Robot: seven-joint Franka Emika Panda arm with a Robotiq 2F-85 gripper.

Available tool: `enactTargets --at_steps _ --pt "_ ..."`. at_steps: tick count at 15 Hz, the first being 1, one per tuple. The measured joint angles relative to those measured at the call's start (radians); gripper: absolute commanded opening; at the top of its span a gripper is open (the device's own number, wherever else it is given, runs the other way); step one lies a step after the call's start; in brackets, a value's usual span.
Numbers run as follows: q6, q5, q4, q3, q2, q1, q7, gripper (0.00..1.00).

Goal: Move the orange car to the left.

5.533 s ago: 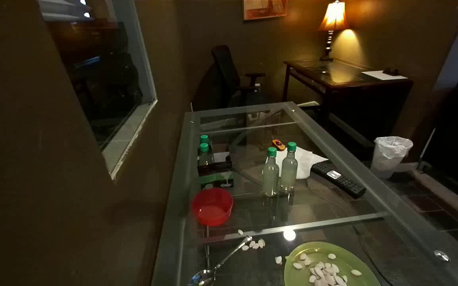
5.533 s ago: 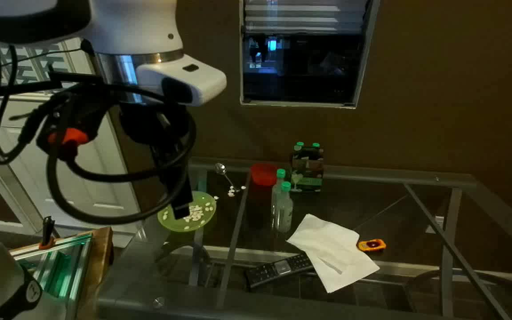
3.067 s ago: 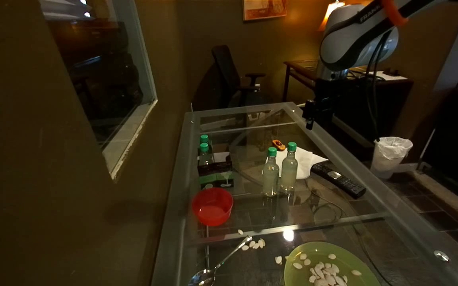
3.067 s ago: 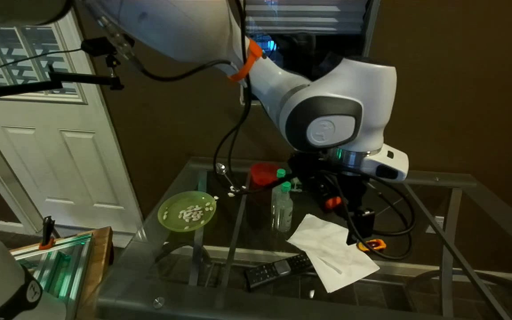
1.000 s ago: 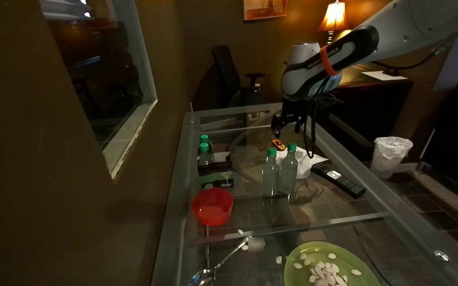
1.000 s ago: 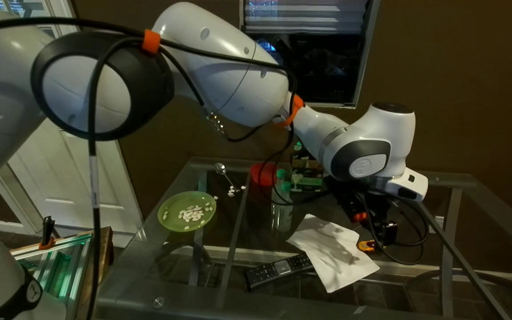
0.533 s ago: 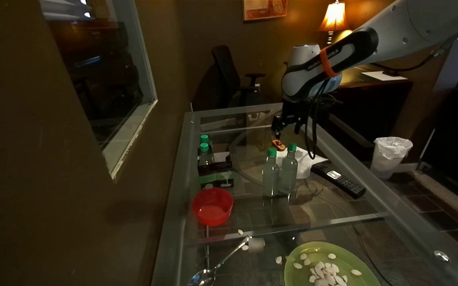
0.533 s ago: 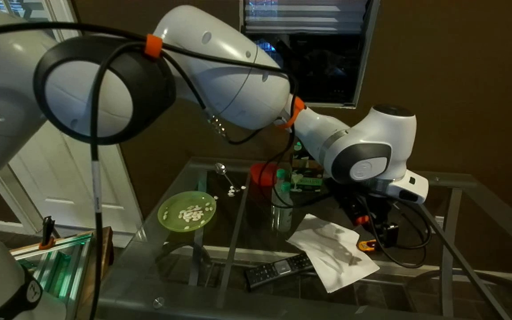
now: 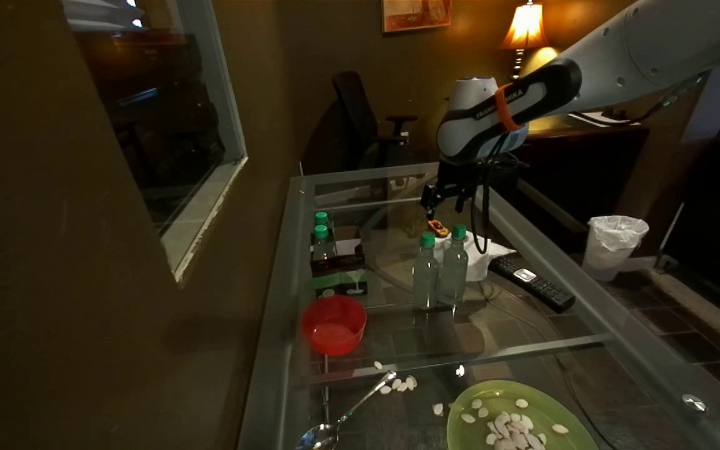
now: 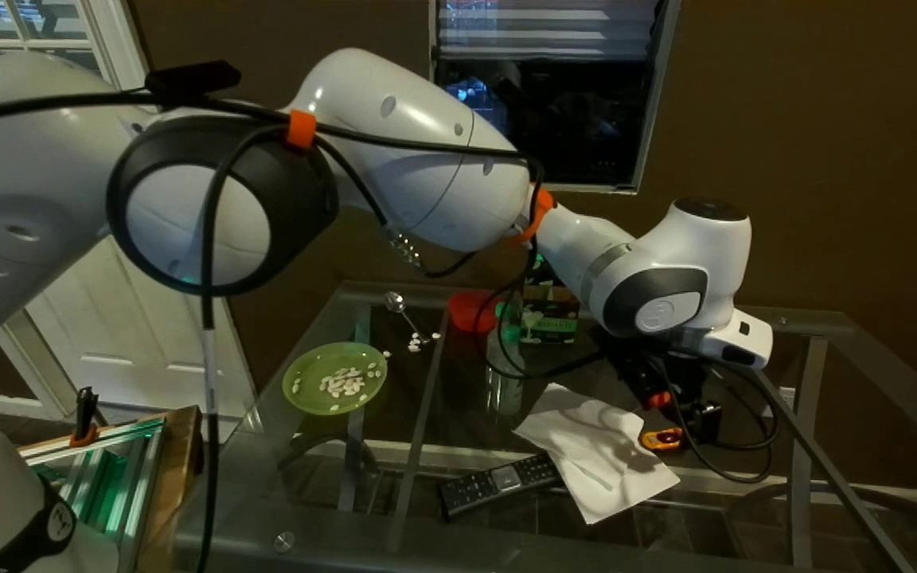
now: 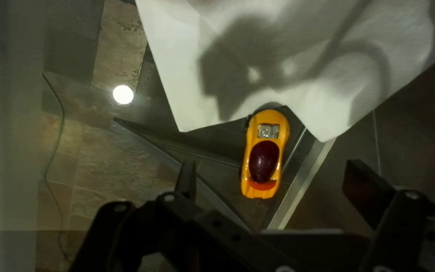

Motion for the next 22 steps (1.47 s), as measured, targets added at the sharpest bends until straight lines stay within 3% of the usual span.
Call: enactTargets --at_steps 6,8,15,18,22 --pt "-0.012 0.0 0.103 0.008 0.077 -0.003 0.002 1.0" --pt "-0.024 0.001 0.136 0.009 0.102 -0.006 0.002 0.74" --pt "-0.11 0.001 0.236 0.009 0.168 -0.009 0.008 0.24" --pt "-0.135 0.001 0.273 0.009 0.189 -0.009 0.009 0.08" --pt "-0.151 0.001 0.307 0.009 0.205 -0.01 0.009 0.08"
